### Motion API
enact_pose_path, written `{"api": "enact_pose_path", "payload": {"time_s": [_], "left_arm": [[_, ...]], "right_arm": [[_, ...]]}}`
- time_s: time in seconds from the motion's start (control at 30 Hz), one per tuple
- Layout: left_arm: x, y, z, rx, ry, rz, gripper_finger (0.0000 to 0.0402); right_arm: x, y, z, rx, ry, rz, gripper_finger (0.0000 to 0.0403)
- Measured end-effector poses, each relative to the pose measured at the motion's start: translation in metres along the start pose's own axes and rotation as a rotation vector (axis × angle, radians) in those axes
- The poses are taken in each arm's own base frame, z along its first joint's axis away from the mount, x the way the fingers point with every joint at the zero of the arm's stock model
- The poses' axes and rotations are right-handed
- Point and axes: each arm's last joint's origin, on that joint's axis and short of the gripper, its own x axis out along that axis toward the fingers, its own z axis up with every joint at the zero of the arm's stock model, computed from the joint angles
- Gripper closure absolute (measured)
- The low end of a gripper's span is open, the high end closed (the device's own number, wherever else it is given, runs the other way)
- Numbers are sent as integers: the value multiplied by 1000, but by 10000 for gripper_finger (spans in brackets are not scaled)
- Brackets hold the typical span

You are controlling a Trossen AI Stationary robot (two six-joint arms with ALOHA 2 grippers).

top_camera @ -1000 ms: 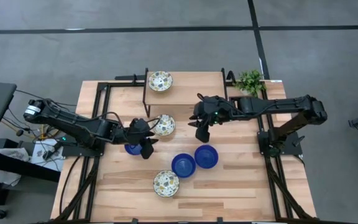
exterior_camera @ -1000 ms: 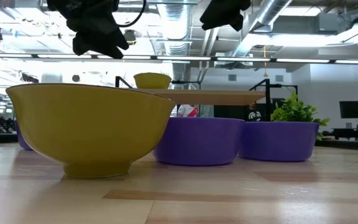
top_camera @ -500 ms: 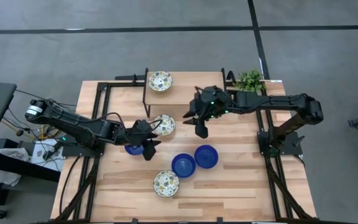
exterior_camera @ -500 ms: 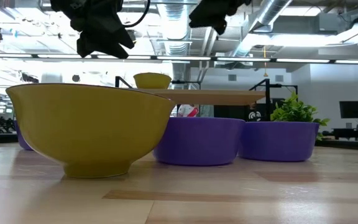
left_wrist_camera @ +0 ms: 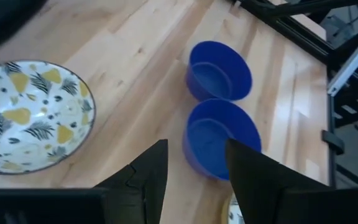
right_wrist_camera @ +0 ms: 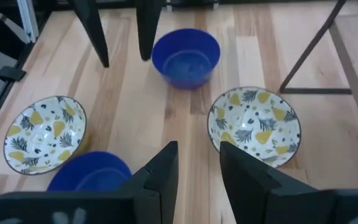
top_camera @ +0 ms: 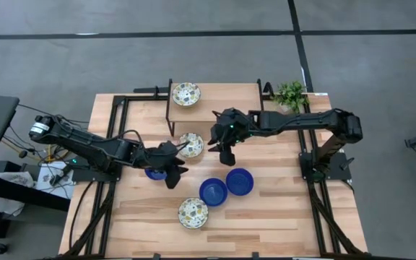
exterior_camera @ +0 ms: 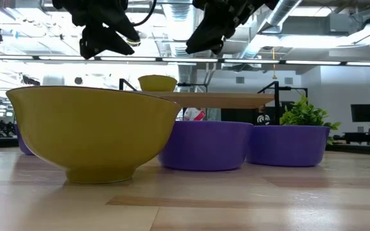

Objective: Pick & Place Mini bowls
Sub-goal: Stack the bottom white patterned bowl on top of the white patterned bowl on the shelf

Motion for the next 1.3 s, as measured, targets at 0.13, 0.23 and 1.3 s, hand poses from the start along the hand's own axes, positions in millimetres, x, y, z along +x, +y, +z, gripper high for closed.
{"api": "enact_pose_path", "payload": {"time_s": [0.13,0.23,1.3], "left_arm": [[0,-2,-1,-6,10,-24,244],[-1,-5,-3,0,12,-41,244],[4,-35,-16,42,30,-196,244]], "right_arm": [[-1,0,-1,2,8,0,296],[-1,0,-3,8,29,3,296],[-8,17,-10,-35,133,44,296]]}}
